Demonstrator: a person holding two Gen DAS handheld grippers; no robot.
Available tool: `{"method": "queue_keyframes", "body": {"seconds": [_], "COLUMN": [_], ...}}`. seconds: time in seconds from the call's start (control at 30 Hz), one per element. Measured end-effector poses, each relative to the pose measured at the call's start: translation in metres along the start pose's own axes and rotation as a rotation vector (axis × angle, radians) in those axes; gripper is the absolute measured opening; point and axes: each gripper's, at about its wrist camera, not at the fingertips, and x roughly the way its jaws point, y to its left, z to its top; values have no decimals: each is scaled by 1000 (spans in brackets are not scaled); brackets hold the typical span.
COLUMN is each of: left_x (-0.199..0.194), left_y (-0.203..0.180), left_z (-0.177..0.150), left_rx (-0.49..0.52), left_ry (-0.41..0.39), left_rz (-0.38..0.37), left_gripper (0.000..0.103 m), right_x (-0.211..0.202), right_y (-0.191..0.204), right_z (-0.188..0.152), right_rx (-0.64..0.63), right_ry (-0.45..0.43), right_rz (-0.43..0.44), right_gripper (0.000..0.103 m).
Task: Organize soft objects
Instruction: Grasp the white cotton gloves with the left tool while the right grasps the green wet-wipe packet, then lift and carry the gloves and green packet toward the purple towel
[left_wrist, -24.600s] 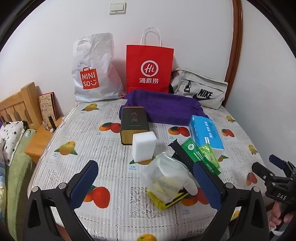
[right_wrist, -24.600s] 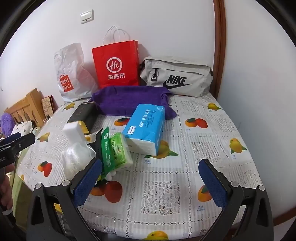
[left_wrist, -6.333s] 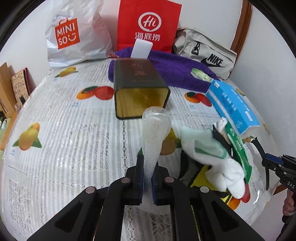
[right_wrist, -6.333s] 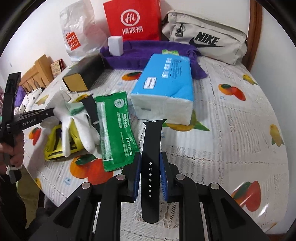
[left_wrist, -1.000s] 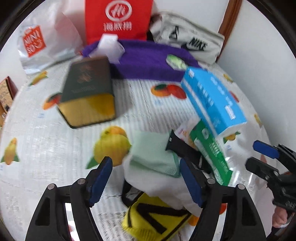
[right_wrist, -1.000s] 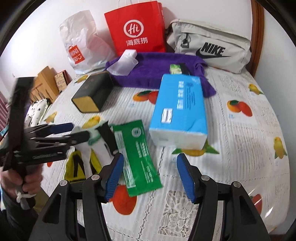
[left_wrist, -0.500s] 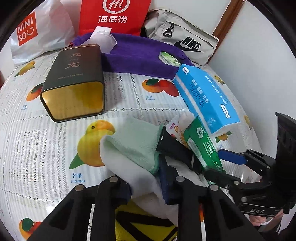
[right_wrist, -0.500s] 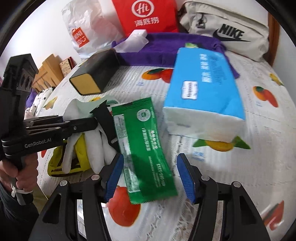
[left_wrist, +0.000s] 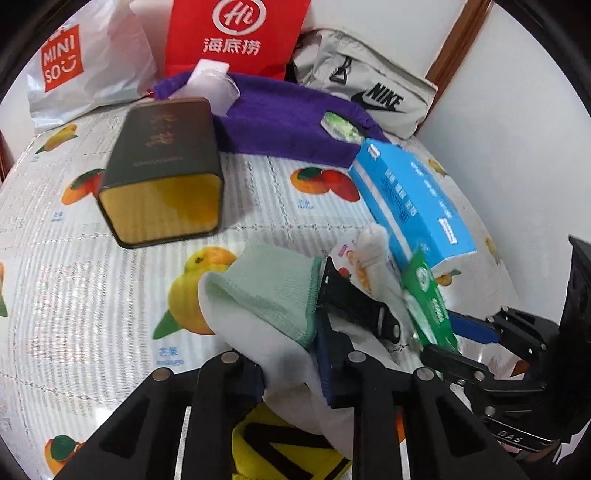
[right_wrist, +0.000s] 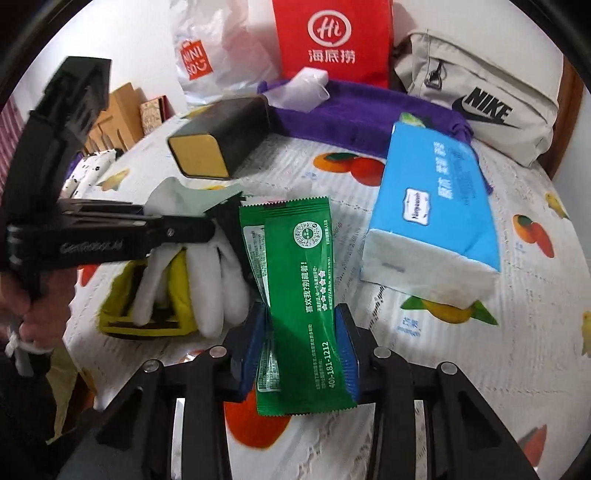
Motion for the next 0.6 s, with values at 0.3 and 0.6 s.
{"method": "queue_keyframes", "body": {"seconds": [0.3,0.6], "left_x": [-31,-69], "left_y": [22,23], "left_z": [0,1], "left_rx": [-49,-41], "left_ry": [-72,-162], "left_rz": [18,34], "left_gripper": [12,12], "right_x": [-25,-19], "right_y": [-8,-25], "right_z": [-11,-25], "right_rx": [18,75], "right_ry": [-21,31], "right_rz": [-38,-92], "right_gripper": [38,38]}}
